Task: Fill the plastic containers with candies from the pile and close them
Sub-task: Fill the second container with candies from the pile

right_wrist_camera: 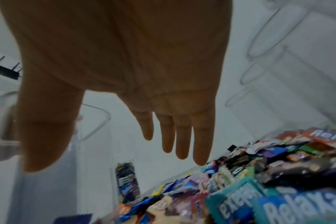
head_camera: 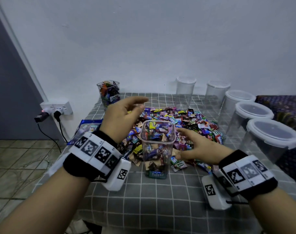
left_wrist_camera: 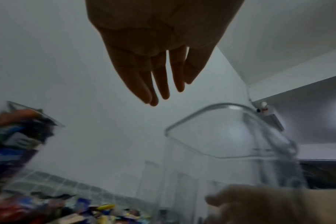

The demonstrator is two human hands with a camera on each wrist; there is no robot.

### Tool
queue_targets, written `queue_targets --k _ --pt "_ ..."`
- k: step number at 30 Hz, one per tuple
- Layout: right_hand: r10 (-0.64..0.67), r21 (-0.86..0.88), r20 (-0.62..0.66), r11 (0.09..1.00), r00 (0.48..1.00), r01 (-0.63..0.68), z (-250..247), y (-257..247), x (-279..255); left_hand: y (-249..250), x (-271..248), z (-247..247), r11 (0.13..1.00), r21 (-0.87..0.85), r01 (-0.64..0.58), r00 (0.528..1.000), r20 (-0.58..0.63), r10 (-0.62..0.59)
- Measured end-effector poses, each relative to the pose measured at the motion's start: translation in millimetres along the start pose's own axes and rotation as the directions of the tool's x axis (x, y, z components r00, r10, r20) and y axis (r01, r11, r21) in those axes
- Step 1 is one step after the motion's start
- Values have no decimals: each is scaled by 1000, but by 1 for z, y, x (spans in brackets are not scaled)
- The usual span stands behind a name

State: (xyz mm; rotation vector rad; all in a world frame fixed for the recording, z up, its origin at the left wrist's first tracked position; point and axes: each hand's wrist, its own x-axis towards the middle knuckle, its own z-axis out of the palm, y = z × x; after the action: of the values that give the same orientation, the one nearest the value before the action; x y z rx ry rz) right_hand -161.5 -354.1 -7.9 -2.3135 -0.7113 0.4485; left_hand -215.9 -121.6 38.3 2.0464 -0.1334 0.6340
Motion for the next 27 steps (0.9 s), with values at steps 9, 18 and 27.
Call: queue_targets --k 9,18,27 --pt "263 -465 -21 851 965 -242 -4 22 20 -58 6 -7 687 707 169 856 239 -458" --pt "352 -572 68 781 934 -253 8 19 46 -87 7 19 462 887 -13 591 379 -712" --pt "316 -630 57 747 947 -212 12 19 57 -87 8 31 585 811 -24 638 463 -615"
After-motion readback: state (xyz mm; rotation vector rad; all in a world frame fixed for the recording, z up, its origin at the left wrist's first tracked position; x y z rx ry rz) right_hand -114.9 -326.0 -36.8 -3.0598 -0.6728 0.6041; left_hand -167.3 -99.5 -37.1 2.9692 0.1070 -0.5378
